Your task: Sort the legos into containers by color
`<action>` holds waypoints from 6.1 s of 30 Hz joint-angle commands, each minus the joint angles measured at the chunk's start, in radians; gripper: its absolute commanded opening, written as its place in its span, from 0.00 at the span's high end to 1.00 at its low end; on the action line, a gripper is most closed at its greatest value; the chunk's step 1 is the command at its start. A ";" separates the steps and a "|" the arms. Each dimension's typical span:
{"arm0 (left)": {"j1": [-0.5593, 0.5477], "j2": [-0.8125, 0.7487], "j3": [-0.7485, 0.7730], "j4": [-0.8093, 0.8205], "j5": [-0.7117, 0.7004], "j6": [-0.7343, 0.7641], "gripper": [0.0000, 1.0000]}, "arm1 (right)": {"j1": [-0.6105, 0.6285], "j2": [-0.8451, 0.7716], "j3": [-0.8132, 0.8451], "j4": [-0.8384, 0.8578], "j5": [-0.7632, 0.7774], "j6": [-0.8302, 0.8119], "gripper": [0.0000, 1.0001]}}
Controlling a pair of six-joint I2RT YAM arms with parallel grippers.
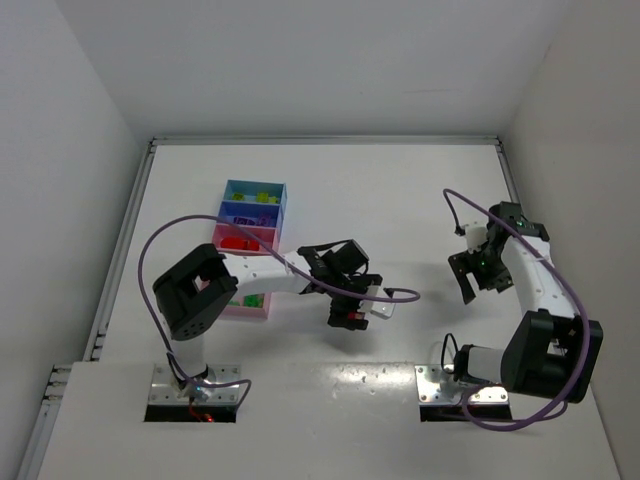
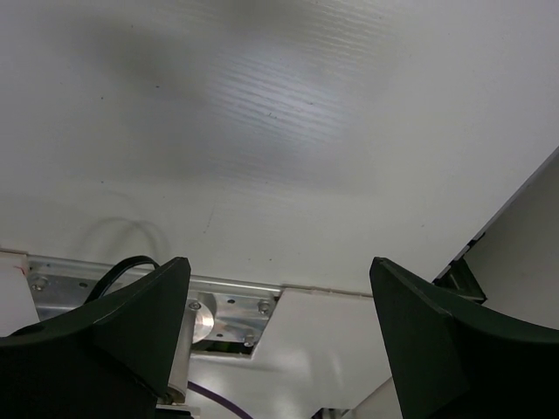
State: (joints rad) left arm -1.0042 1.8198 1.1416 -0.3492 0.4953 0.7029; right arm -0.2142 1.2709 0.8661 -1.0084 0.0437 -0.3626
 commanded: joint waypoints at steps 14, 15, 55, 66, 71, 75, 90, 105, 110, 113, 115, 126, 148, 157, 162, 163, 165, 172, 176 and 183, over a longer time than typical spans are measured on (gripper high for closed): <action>0.022 -0.014 0.067 0.010 0.000 -0.014 0.08 | -0.014 -0.001 -0.016 0.001 -0.024 -0.004 0.15; 0.022 -0.014 0.067 0.010 0.000 -0.014 0.08 | -0.014 -0.001 -0.016 0.001 -0.024 -0.004 0.15; 0.032 0.153 0.106 0.030 -0.070 -0.149 0.89 | -0.014 0.028 -0.006 0.028 -0.024 -0.004 0.15; 0.125 -0.016 0.043 0.157 0.077 -0.336 0.88 | 0.018 0.080 0.262 -0.223 -0.448 -0.142 0.15; 0.157 -0.132 0.023 0.199 0.086 -0.457 0.88 | 0.059 0.284 0.390 -0.400 -0.659 -0.193 0.17; 0.193 -0.168 0.041 0.229 0.086 -0.545 0.87 | 0.102 0.330 0.462 -0.400 -0.755 -0.170 0.17; 0.285 -0.220 0.053 0.340 0.032 -0.709 0.87 | 0.173 0.513 0.490 -0.005 -1.174 0.331 0.18; 0.266 -0.191 0.083 0.349 0.032 -0.707 0.87 | 0.332 0.492 0.459 0.254 -1.056 0.571 0.21; 0.257 -0.172 0.092 0.349 0.023 -0.698 0.87 | 0.357 0.492 0.459 0.254 -1.056 0.571 0.24; 0.248 -0.163 0.101 0.349 0.023 -0.689 0.85 | 0.375 0.492 0.459 0.263 -1.067 0.571 0.30; 0.248 -0.163 0.101 0.349 0.014 -0.689 0.85 | 0.384 0.501 0.459 0.263 -1.076 0.571 0.37; 0.248 -0.143 0.110 0.349 -0.004 -0.671 0.85 | 0.412 0.512 0.441 0.274 -1.151 0.580 0.57; 0.248 -0.195 0.014 0.349 -0.101 -0.672 0.31 | 0.348 0.482 0.432 0.294 -1.239 0.590 1.00; 0.248 -0.171 0.033 0.296 -0.055 -0.672 0.32 | 0.329 0.461 0.451 0.271 -1.240 0.580 1.00; 0.239 -0.151 0.033 0.263 -0.002 -0.642 0.26 | 0.319 0.461 0.502 0.228 -1.210 0.524 1.00; 0.230 -0.151 0.033 0.253 -0.001 -0.642 0.26 | 0.319 0.461 0.502 0.217 -1.210 0.524 1.00; 0.230 -0.140 0.046 0.231 0.012 -0.631 0.24 | 0.319 0.461 0.502 0.206 -1.200 0.513 1.00; 0.230 -0.131 0.046 0.231 0.012 -0.612 0.34 | 0.328 0.461 0.502 0.177 -1.160 0.455 1.00; 0.230 -0.200 -0.003 0.242 -0.040 -0.612 0.33 | 0.319 0.450 0.502 0.139 -1.029 0.400 1.00; 0.396 -0.390 -0.075 0.268 -0.303 -0.769 0.30 | 0.366 0.387 0.551 0.157 -0.731 0.326 1.00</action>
State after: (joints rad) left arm -0.7124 1.5360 1.0637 -0.1291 0.3370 0.0261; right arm 0.1219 1.7206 1.3426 -0.8707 -0.8345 0.0311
